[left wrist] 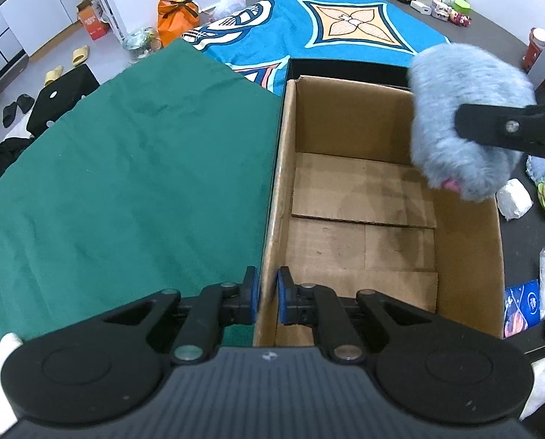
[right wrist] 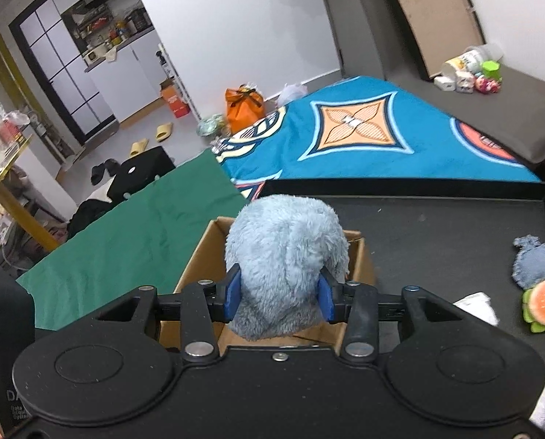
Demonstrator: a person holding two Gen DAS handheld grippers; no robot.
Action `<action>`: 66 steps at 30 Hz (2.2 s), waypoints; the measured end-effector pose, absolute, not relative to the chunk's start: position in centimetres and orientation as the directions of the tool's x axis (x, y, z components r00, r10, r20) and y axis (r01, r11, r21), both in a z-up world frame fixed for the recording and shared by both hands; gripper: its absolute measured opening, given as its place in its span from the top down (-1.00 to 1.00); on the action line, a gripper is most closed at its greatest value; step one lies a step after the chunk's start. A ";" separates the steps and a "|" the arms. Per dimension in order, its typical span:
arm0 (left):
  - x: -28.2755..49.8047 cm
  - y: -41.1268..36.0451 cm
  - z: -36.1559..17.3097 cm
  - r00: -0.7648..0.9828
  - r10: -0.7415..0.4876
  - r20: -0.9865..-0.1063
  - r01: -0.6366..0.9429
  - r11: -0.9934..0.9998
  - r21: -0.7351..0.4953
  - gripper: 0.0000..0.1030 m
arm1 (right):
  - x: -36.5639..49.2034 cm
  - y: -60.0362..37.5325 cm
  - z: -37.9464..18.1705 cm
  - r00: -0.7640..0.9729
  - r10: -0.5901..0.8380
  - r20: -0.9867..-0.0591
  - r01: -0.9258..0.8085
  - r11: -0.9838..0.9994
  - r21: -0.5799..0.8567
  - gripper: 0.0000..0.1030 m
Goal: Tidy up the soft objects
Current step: 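Open the right gripper to drop the plush into the cardboard box, then grasp the clear plastic bag of white stuffing with the right gripper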
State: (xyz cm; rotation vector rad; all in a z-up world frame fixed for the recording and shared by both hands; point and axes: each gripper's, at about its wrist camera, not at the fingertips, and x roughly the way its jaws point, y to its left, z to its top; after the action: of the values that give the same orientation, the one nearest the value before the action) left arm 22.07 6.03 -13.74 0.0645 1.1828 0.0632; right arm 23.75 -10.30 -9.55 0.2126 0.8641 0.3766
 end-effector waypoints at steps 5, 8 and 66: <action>22.2 6.0 -13.9 0.370 0.079 -0.926 -0.014 0.997 0.080 0.79 | 23.5 -11.3 -10.0 0.593 0.387 -0.706 -0.194 0.920 0.341 -0.20; 22.2 5.7 -13.9 0.373 0.095 -0.923 -0.010 0.995 0.099 0.78 | 22.8 -12.3 -9.9 0.597 0.377 -0.709 -0.181 0.923 0.338 -0.21; 19.9 -1.6 -11.5 0.468 0.320 -0.824 0.142 0.893 0.427 -0.71 | 14.0 -29.9 -19.4 0.590 0.196 -0.783 0.186 0.911 0.369 -0.35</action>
State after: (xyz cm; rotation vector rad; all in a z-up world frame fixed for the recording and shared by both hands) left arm 19.95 -1.60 -11.54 0.4778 1.0892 0.1142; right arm 13.97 -29.91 -19.42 0.4425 0.9482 0.0060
